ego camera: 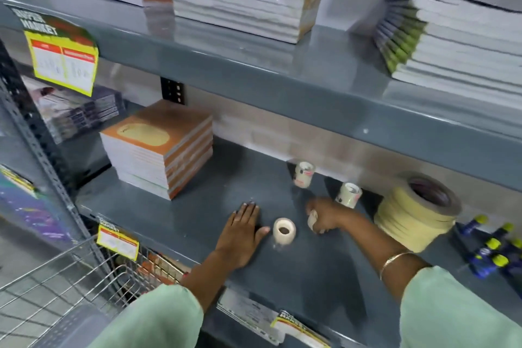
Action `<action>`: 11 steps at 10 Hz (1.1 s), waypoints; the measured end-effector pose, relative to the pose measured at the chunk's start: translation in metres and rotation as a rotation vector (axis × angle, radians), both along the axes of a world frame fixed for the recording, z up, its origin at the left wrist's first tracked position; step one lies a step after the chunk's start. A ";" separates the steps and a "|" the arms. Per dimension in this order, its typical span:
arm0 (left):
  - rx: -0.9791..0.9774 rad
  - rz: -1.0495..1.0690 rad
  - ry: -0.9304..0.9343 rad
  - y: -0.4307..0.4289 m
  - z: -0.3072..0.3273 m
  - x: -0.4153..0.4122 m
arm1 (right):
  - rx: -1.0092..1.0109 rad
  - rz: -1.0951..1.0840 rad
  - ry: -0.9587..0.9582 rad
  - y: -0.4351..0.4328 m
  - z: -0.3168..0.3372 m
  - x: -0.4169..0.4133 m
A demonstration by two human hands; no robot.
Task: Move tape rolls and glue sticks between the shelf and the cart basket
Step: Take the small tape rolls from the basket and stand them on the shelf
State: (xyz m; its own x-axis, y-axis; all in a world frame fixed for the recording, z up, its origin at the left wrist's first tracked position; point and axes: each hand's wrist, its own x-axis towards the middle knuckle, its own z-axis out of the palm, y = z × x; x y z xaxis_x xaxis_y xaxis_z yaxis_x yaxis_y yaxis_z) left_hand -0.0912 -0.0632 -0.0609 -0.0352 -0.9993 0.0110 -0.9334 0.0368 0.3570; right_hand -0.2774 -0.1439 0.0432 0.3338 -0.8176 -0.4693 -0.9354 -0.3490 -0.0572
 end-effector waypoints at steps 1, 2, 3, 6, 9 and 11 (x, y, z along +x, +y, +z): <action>-0.002 -0.028 -0.097 0.004 -0.006 0.002 | -0.097 -0.029 -0.137 -0.023 0.027 0.010; -0.010 -0.021 -0.080 0.005 -0.007 0.002 | -0.183 -0.054 -0.308 -0.063 0.049 0.027; -0.021 -0.022 -0.071 0.005 -0.006 0.003 | -0.243 -0.123 -0.313 -0.086 0.046 0.034; -0.032 -0.021 -0.050 0.007 -0.003 0.004 | -0.264 -0.018 -0.176 -0.106 0.032 0.050; -0.032 -0.017 -0.047 0.007 0.001 0.003 | -0.169 0.026 -0.067 -0.117 0.025 0.045; -0.031 -0.012 -0.054 0.007 0.000 0.003 | -0.193 -0.016 -0.136 -0.124 0.016 0.042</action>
